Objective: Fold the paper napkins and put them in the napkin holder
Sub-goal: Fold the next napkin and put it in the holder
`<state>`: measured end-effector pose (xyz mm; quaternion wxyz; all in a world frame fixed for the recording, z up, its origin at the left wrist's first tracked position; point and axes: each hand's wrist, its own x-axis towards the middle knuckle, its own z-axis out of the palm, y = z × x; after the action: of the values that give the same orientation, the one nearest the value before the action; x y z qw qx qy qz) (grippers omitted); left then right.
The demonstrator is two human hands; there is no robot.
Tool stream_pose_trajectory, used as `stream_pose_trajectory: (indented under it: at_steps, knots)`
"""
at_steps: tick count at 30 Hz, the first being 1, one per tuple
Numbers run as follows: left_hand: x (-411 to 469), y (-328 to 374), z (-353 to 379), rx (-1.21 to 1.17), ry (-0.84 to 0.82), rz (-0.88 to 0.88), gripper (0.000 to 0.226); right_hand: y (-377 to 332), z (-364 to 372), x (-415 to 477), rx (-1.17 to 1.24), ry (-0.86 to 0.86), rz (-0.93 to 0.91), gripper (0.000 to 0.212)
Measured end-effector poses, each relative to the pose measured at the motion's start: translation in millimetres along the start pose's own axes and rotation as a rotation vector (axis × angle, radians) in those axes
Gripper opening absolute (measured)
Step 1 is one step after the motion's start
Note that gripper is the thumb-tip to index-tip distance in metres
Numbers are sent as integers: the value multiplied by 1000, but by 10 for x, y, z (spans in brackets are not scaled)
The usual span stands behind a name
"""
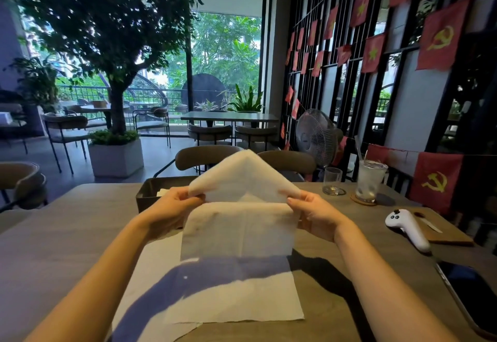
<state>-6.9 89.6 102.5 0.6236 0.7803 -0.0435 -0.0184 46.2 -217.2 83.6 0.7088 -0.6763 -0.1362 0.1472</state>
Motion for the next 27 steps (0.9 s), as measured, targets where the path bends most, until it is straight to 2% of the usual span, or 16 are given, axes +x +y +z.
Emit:
stream_pose_trajectory:
  at_steps: [4, 6, 7, 10, 12, 13, 14, 16, 18, 21, 23, 25, 27]
  knots:
    - [-20, 153, -84, -37, -10, 64, 32, -201, 13, -41, 52, -101, -102, 24]
    - [-31, 193, -133, -29, -21, 97, 37, -272, -13, -48, 23, -161, -152, 44]
    - [-37, 211, -144, -24, -23, 106, 38, -289, -42, -46, 38, -185, -159, 46]
    - [-37, 250, -164, -18, -42, 151, 35, -317, -102, -54, 129, -251, -181, 34]
    - [-31, 262, -183, -27, -85, 196, 29, -340, -92, -101, 181, -295, -185, 47]
    - [-52, 270, -192, -45, -130, 204, 16, -352, -79, -127, 204, -310, -169, 54]
    - [-64, 264, -211, -60, -177, 224, 26, -377, -43, -172, 212, -300, -153, 59]
    - [-48, 205, -273, -88, -267, 213, 61, -415, -1, -225, 146, -212, -111, 71]
    - [-38, 140, -312, -169, -366, 177, 72, -427, 0, -212, -5, -116, -84, 77]
    - [-12, 48, -351, -341, -479, 73, 81, -463, 25, -162, -93, -11, -96, 61]
    - [13, 10, -340, -414, -520, 28, 84, -511, 51, -129, -107, -42, -106, 58]
    - [20, 15, -261, -324, -521, -11, 81, -551, 90, -96, -130, -132, -112, 64]
    - [19, 35, -114, -127, -499, -21, 75, -594, 162, -79, -199, -177, -114, 69]
